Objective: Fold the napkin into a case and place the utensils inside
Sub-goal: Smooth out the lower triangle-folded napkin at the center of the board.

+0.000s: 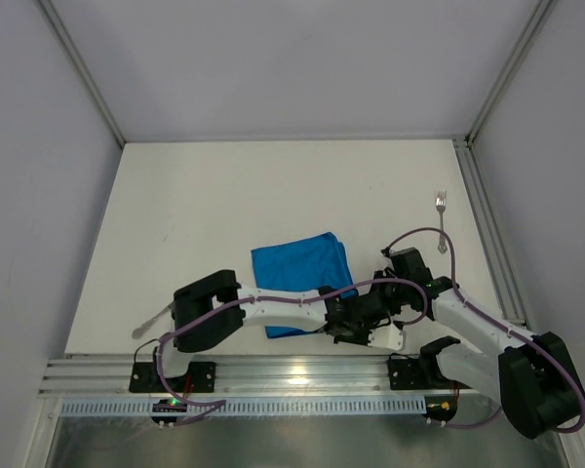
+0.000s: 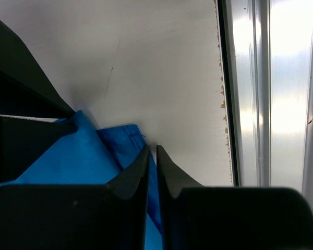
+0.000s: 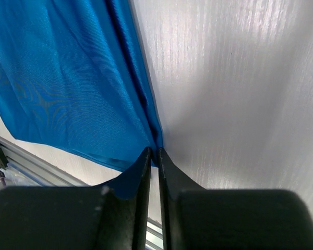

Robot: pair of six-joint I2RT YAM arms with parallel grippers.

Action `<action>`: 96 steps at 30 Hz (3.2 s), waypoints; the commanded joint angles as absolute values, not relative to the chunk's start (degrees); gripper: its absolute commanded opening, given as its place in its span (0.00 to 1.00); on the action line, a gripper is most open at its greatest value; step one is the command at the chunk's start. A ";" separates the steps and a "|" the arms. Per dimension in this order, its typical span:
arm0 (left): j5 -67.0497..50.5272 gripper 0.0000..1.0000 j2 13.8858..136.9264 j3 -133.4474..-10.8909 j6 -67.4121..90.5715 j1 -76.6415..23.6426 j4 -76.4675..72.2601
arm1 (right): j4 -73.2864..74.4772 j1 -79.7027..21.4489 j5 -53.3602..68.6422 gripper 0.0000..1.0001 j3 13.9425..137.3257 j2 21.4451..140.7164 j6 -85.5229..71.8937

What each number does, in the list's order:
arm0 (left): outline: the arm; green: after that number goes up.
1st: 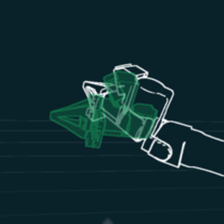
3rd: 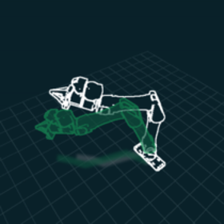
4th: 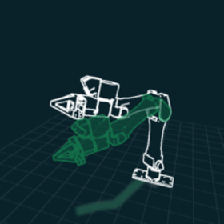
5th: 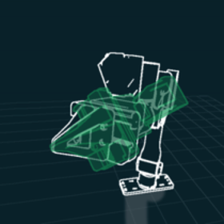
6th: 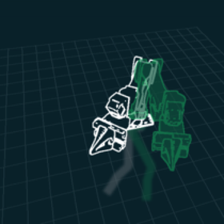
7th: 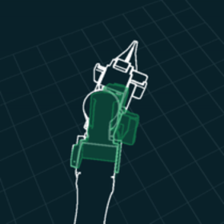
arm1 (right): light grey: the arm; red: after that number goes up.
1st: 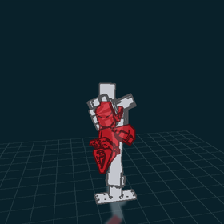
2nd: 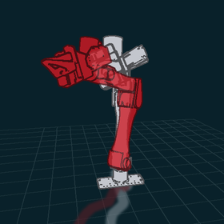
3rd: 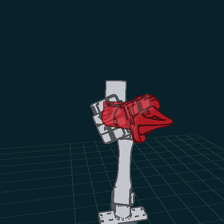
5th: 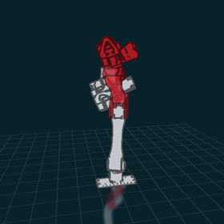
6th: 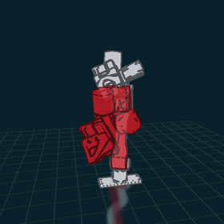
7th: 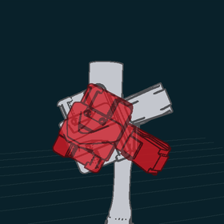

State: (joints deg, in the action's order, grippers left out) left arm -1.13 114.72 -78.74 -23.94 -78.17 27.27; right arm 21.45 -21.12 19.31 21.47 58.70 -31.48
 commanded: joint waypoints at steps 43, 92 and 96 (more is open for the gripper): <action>-17.32 0.20 101.08 -79.45 -21.71 -69.89 45.52 | 18.80 -21.01 28.21 0.04 18.46 58.27 -35.77; -8.00 0.10 90.79 -50.63 -25.04 -60.56 39.29 | 9.67 -19.69 15.12 0.37 49.31 90.35 -30.23; -7.56 0.00 90.62 -48.70 -26.19 -60.73 38.67 | 5.72 -19.60 16.08 0.38 48.96 94.29 -31.99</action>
State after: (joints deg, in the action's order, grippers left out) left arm -8.10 90.96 -51.11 -24.71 -60.62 40.49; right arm 11.09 -19.75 16.67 47.44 91.81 -30.44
